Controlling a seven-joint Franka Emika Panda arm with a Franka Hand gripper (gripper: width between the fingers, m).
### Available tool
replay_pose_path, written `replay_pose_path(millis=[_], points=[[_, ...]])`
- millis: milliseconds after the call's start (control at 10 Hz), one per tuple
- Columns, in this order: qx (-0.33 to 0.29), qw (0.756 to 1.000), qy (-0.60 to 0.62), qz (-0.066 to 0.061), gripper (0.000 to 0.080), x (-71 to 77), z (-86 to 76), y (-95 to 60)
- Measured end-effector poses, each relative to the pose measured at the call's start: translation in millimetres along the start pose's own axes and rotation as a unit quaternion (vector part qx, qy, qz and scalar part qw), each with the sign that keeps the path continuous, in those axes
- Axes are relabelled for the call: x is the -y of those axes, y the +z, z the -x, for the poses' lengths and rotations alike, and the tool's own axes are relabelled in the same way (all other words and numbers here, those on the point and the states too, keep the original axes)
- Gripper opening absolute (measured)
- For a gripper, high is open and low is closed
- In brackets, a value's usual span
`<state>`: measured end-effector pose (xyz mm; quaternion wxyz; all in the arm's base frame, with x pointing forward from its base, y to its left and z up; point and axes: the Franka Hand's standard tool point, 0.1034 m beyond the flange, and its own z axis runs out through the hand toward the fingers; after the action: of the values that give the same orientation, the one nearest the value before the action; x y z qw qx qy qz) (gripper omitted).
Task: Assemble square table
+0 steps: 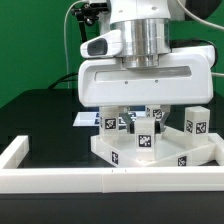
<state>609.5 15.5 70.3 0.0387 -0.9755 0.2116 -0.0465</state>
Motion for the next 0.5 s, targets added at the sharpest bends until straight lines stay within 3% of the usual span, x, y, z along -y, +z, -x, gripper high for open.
replay_pose_path(millis=[500], points=[[0.001, 0.973, 0.232, 0.001, 0.0291, 3.6, 1.6, 0.7]])
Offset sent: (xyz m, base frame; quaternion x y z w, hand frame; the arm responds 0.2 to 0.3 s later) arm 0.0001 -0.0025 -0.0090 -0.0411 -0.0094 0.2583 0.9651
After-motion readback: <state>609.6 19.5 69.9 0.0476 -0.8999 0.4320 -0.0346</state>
